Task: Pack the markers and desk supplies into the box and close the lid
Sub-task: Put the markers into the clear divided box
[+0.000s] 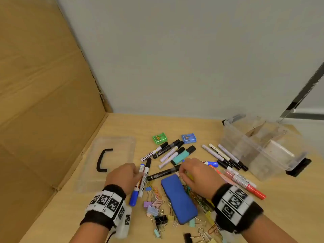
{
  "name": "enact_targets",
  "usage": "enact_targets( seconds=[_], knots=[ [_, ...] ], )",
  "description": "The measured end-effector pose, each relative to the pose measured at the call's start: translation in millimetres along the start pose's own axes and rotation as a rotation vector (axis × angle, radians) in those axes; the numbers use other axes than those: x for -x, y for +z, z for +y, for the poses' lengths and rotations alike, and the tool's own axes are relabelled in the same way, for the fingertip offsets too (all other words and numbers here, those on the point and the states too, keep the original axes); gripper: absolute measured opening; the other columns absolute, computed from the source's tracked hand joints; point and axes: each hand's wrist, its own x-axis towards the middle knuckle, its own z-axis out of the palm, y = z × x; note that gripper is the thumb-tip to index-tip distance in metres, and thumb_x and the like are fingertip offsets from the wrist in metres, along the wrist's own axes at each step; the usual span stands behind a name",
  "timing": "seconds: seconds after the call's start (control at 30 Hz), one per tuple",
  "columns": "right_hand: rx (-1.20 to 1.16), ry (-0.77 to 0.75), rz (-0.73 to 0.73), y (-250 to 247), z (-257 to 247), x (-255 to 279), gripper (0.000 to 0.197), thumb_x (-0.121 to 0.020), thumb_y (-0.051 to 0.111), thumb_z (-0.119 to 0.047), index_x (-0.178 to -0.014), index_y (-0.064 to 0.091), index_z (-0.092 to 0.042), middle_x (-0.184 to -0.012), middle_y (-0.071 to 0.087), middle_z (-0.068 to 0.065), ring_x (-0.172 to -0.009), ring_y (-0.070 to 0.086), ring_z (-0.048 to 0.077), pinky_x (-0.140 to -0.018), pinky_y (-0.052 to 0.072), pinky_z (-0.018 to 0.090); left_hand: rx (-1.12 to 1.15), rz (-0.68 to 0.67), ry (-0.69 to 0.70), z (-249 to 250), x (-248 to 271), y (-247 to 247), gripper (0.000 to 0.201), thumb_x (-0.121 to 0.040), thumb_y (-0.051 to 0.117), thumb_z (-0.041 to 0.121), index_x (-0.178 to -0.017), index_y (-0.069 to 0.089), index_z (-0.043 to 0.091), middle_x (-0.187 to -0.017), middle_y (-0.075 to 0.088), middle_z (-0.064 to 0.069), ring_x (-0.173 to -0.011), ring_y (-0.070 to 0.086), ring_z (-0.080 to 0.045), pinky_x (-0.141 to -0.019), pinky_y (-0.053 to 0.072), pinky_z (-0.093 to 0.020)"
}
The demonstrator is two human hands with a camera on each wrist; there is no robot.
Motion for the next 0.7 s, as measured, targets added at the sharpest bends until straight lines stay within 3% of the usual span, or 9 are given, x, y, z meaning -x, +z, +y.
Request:
enact_targets(
  seconds=[0.13,0.23,0.43,0.6,0.7],
  knots=[
    [0.182,-0.014,-0.057,20,0,-35,0.02,-0.096,0.043,-0.015,-0.113,0.051,-0.013,-0.114,0.051,0.005,-0.103,0.046,0.022,-0.081,0.045,0.034,-0.001,-0.025,0.02,3,-5,9,0.041,-0.085,0.045,0.064,-0.093,0.053,0.025,-0.086,0.059,0.005,-0.074,0.058,-0.011,-0.07,0.05,-0.027],
    [0.311,-0.017,-0.195,34,1,-55,0.042,-0.089,0.048,-0.001,-0.129,0.043,-0.01,-0.129,0.045,0.01,-0.112,0.042,0.027,-0.086,0.047,0.04,-0.03,-0.06,0.024,3,-6,15,0.042,-0.085,0.049,0.061,-0.105,0.051,0.024,-0.097,0.056,0.005,-0.081,0.059,-0.013,-0.075,0.05,-0.029],
    [0.465,0.075,-0.29,41,-6,-78,0.047,-0.089,0.051,-0.003,-0.134,0.041,-0.007,-0.144,0.03,0.015,-0.124,0.034,0.031,-0.09,0.041,0.039,-0.1,-0.074,0.036,4,-12,15,0.044,-0.085,0.049,0.061,-0.104,0.052,0.022,-0.097,0.06,0.003,-0.085,0.06,-0.014,-0.075,0.048,-0.028],
    [0.452,0.102,-0.219,39,-4,-77,0.041,-0.089,0.045,-0.004,-0.13,0.041,-0.007,-0.136,0.038,0.013,-0.118,0.036,0.029,-0.096,0.032,0.039,-0.086,-0.092,0.019,3,-14,17,0.042,-0.082,0.053,0.061,-0.099,0.052,0.023,-0.087,0.061,0.006,-0.08,0.061,-0.013,-0.071,0.047,-0.027],
    [0.39,0.101,-0.169,34,0,-70,0.042,-0.087,0.042,-0.002,-0.128,0.038,-0.01,-0.128,0.045,0.011,-0.115,0.039,0.029,-0.104,0.025,0.045,-0.048,-0.09,0.013,1,-16,20,0.042,-0.08,0.054,0.063,-0.095,0.052,0.025,-0.082,0.061,0.007,-0.076,0.061,-0.013,-0.07,0.048,-0.027]
  ],
)
